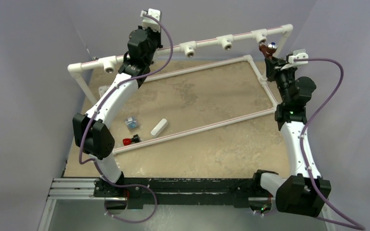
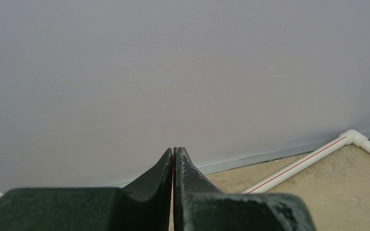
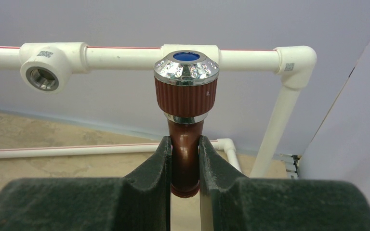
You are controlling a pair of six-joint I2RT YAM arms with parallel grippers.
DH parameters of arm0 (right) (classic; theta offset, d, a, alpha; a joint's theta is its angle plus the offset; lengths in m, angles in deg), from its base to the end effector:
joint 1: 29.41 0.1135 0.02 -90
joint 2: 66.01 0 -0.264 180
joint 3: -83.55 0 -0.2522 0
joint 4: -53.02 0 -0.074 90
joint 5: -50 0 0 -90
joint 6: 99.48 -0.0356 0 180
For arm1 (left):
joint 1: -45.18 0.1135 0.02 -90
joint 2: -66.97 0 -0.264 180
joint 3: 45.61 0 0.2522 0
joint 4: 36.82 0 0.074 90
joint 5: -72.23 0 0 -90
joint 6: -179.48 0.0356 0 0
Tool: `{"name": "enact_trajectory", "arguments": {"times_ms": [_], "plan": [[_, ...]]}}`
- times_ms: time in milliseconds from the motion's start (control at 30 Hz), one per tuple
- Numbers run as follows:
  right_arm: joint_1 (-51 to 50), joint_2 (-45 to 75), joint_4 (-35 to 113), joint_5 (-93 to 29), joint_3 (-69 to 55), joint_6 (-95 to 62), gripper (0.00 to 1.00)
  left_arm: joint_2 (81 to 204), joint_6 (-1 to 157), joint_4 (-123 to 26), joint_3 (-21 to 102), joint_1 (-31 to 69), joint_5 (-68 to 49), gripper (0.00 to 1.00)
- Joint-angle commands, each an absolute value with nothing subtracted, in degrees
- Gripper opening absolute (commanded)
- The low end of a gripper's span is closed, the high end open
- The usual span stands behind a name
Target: Install the water faucets
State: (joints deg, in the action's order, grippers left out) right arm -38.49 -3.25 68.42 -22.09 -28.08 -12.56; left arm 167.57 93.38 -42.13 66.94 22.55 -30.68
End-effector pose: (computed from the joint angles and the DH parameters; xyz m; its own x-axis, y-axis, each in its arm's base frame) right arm 0.2494 -0.0288 0.4116 0.3464 -0.0036 -0.9381 -0.1521 0.9865 -0.0599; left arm 0.3937 -0.1555 0.4378 0.1181 0.0226 -0.9927 0.1626 0.9858 0.0418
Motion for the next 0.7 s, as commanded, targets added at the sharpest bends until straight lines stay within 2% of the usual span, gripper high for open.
{"name": "enact_trajectory", "arguments": {"times_ms": [0,667], "plan": [[-39.07,-2.80,74.15,-22.47,-27.37,-13.45,0.00,168.45,94.06,-47.15,65.73,22.77,-29.66,0.00],[-39.34,-1.52,75.58,-21.73,-24.81,-12.74,0.00,168.86,93.27,-47.41,65.54,23.43,-28.59,0.00]]}}
